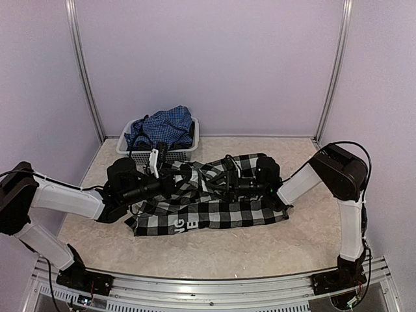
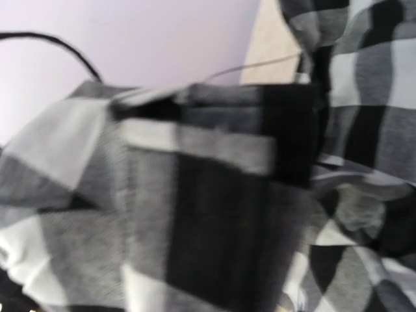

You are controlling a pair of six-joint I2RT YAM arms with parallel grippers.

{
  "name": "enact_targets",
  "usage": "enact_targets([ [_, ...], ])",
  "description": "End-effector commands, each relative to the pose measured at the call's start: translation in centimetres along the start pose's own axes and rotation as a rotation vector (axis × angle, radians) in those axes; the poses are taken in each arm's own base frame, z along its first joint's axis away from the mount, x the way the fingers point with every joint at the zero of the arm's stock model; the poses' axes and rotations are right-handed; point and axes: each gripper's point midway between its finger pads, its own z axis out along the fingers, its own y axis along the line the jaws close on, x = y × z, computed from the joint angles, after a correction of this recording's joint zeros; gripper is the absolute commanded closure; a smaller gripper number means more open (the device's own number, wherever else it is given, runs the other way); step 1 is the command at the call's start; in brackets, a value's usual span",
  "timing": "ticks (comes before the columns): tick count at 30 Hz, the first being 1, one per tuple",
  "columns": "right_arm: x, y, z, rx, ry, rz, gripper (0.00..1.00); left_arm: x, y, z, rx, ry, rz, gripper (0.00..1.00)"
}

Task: Fold and stack the long sleeve shirts
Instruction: Pass from the left arm to the right

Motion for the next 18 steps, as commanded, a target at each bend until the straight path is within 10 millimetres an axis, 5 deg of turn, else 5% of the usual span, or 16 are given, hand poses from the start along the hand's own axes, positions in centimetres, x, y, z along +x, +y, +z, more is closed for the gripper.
enact_targets([
  [1,0.7,1.9,0.7,-0.096,0.034,-0.005,0.54,-0.9,-0.6,-0.5,0.005,-0.040,0.036,0.97],
  [7,1.0,2.2,0.9,-0.119,0.041,0.010,0.73,-0.7,-0.5,-0.5,-0.004,-0.037,0.040,0.97],
  [11,0.9,2.1,0.6,-0.121,0.027,0.016,0.98,-0.7,-0.5,-0.6,-0.008,-0.037,0.049,0.97],
  [18,0.5,3.2,-0.7,-0.087,0.001,-0.020,1.00,0.0,-0.4,-0.9,-0.030,-0.001,0.089,0.90],
])
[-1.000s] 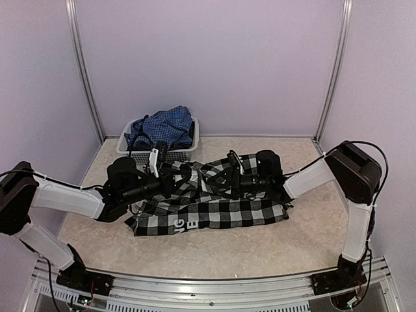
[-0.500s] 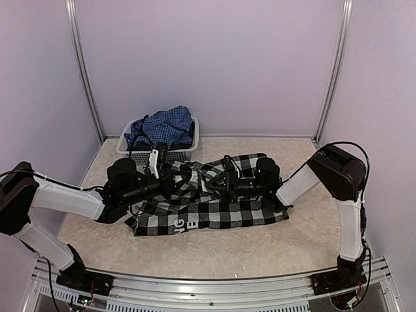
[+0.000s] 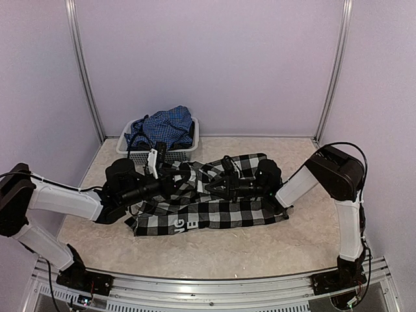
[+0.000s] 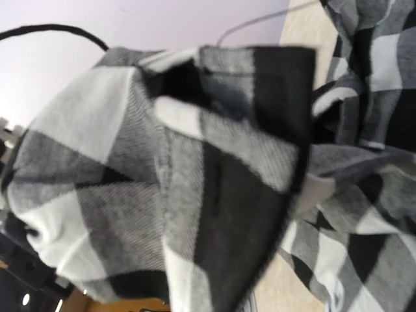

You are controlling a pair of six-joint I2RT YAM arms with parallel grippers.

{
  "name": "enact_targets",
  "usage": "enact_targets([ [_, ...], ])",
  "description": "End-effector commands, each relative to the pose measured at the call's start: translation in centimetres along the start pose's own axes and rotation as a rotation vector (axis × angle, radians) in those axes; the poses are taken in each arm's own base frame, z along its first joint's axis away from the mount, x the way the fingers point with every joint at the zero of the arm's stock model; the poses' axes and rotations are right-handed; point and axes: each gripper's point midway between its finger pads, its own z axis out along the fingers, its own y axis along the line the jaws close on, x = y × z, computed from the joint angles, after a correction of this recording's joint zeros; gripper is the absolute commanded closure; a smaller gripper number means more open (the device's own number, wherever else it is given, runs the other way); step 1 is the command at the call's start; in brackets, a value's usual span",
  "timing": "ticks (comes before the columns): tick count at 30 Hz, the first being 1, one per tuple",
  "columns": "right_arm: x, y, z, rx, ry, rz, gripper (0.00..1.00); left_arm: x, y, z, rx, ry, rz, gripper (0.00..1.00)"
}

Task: Fold and stack the long sleeve shirts
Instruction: Pass from the left arm to the right

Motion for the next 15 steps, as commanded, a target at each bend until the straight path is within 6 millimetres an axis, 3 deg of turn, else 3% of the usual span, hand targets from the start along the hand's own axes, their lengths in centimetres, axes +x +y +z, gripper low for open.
enact_targets([
  [1,-0.3,2.1,-1.3,0.026,-0.024,-0.077,1.00,0.4,-0.4,-0.7,-0.014,0.019,0.061,0.88],
  [3,-0.5,2.0,-2.9,0.107,-0.046,-0.105,1.00,0.8,-0.4,-0.8,-0.030,0.041,0.091,0.85],
  [9,-1.5,0.5,-10.2,0.516,-0.097,-0.225,1.00,3.3,-1.6,-0.8,-0.028,0.123,0.199,0.74],
  [10,-1.5,0.1,-11.5,0.599,-0.098,-0.237,1.00,3.8,-1.7,-0.8,-0.027,0.138,0.209,0.70],
  [15,-0.7,-1.7,-17.4,0.824,-0.087,-0.219,1.00,5.1,-2.5,-0.8,0.006,0.190,0.241,0.24],
])
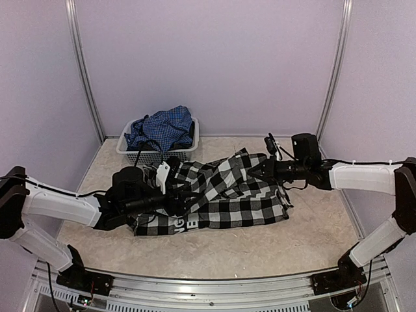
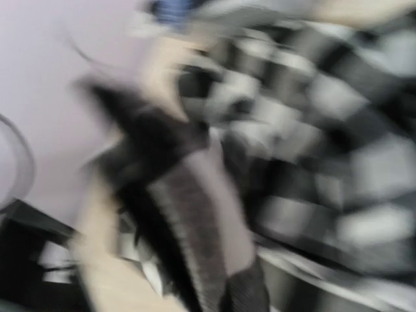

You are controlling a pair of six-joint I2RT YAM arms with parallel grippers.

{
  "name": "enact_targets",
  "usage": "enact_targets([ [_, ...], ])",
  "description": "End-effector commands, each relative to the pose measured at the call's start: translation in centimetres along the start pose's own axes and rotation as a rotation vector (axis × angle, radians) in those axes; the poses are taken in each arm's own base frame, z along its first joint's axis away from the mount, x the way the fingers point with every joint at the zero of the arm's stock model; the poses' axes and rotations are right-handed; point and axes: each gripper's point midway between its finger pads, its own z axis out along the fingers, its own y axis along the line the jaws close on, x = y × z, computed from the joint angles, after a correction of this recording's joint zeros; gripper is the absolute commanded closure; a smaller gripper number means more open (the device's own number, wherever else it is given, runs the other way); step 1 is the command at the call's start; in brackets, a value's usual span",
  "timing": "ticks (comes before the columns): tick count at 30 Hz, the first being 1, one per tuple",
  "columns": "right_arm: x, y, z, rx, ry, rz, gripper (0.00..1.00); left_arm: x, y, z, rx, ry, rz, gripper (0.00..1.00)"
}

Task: Fold and stack the long sleeve shirts
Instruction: Pass from the left arm to the right, then place the sleeve of the 1/3-folded shirt.

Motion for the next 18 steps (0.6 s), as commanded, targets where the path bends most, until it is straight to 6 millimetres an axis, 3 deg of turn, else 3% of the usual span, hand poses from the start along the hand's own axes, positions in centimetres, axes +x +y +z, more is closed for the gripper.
enact_targets([
  [1,5.0,-8.3,-3.9,0.374,0.181,0.004,1.00,1.8,-0.6,-0.1,0.019,0.076,0.060,0.15],
  [5,5.5,-10.3,-6.1,0.470,0.198,0.012,1.00,2.1,-0.1,0.2,-0.004,0.105,0.069,0.08],
  [11,7.1,-10.5,-7.2,0.476,0.212,0.060,1.00,2.4,2.8,0.5,-0.148,0.142,0.053,0.05],
  [18,8.7,-12.1,-7.9,0.537,0.224,0.102,1.00,5.4,6.4,0.5,-0.318,0.260,0.030,0.04],
])
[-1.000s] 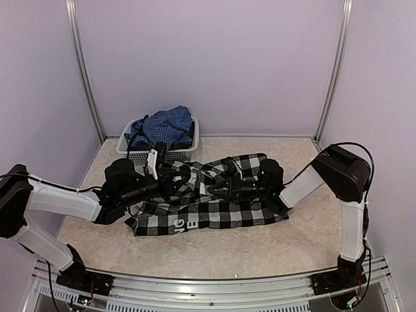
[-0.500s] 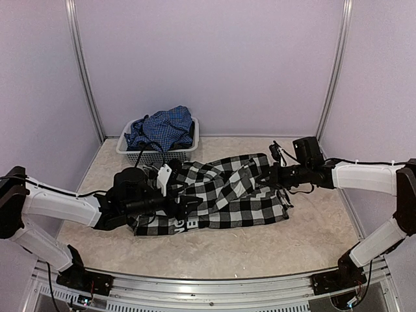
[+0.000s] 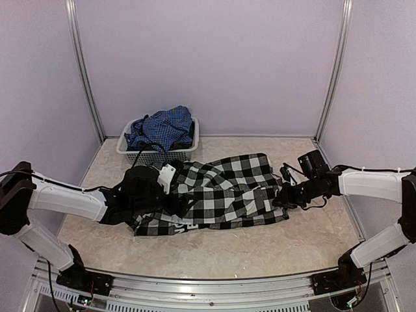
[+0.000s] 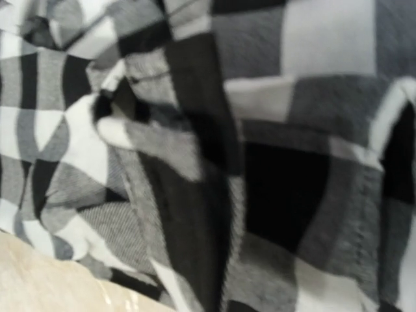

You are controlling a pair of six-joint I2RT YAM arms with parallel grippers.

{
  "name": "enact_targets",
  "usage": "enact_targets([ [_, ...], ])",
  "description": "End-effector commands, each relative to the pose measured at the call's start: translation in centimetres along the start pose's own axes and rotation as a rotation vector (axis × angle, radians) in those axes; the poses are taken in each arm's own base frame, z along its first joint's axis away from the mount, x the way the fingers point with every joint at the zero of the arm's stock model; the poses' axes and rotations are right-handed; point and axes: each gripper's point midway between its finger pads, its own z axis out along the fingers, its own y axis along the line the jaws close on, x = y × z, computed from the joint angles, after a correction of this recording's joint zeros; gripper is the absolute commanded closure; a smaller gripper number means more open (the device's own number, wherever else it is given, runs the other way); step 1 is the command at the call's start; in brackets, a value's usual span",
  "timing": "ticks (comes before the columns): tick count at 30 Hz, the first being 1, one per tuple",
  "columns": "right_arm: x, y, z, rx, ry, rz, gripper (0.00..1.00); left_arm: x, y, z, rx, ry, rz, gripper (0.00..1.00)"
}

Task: Fold and stack the long sleeve shirts
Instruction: Place the sleeve of the 1/3-folded shirt.

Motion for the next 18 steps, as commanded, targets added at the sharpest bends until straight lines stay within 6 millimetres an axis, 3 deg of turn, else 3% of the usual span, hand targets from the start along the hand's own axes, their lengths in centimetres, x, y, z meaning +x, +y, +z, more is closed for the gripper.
enact_targets([
  [1,1.0,-1.6,0.2,0.053,0.015,0.031,1.00,2.5,2.5,0.8,-0.128,0.112,-0.011,0.04],
  [6,1.4,-3.1,1.2,0.106,0.042,0.043,0.97,6.3,4.1,1.0,-0.244,0.242,0.025,0.04],
  [9,1.1,-3.9,0.8,0.170,0.025,0.037,0.69,7.7,4.9,0.7,-0.299,0.282,0.031,0.05],
  [11,0.4,-4.0,0.0,0.225,0.001,0.013,0.56,8.6,5.3,0.5,-0.335,0.303,0.054,0.05],
  [14,-0.5,-2.9,-0.6,0.258,-0.022,-0.048,0.46,10.0,5.8,0.4,-0.405,0.331,0.102,0.04],
  [18,-1.5,1.3,0.4,0.152,-0.057,-0.172,0.47,10.9,5.4,0.7,-0.441,0.340,0.145,0.04],
])
